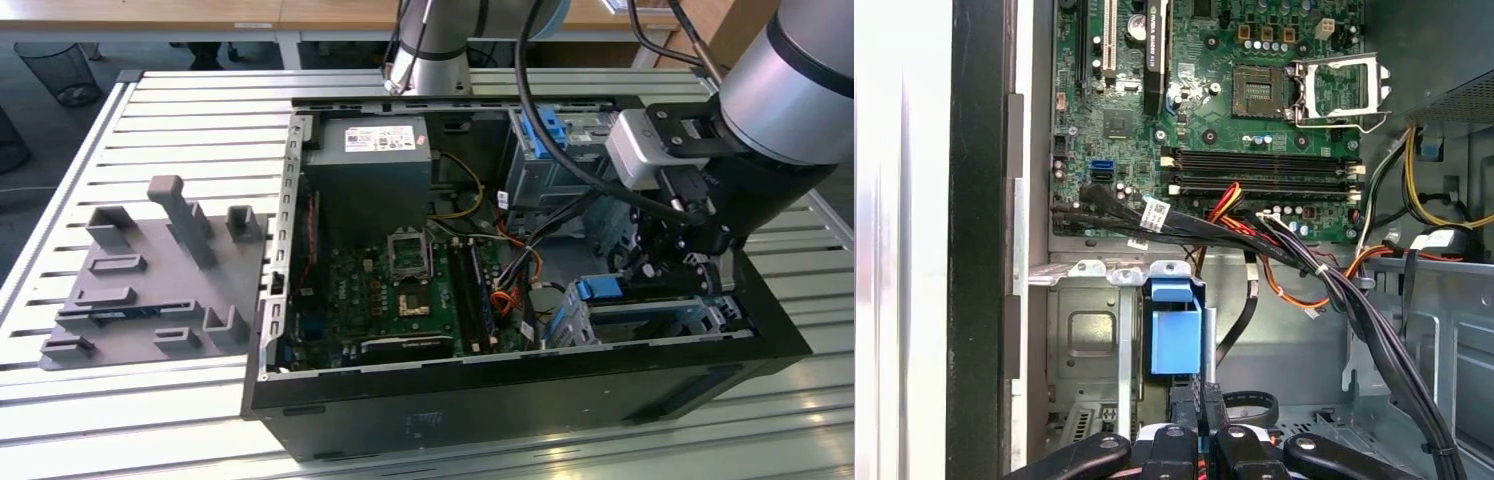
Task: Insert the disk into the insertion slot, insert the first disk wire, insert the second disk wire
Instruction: 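Insert the second disk wire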
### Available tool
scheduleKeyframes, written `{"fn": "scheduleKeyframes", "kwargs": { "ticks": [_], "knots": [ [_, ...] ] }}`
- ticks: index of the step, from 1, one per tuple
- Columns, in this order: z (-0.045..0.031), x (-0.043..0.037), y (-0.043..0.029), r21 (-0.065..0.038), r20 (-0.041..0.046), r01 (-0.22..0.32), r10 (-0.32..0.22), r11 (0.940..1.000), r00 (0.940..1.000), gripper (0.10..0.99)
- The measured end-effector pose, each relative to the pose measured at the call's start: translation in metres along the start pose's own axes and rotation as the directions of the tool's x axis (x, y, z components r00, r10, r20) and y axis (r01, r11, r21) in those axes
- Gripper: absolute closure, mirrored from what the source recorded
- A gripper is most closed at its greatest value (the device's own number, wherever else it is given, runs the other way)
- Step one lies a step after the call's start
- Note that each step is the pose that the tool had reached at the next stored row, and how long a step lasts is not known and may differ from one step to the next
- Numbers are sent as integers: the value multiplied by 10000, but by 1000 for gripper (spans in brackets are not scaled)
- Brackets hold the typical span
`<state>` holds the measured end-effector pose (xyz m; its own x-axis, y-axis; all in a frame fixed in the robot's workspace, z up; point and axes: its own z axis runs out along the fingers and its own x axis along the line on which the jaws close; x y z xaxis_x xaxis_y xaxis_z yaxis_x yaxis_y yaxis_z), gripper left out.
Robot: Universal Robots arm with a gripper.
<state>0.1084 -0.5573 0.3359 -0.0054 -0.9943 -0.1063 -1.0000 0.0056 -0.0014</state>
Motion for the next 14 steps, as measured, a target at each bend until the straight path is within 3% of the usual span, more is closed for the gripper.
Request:
{"fn": "scheduleKeyframes", "kwargs": {
  "ticks": [14],
  "knots": [
    [22,3,-19,-21,1,195,-195,9998,9998,937]
  ]
}}
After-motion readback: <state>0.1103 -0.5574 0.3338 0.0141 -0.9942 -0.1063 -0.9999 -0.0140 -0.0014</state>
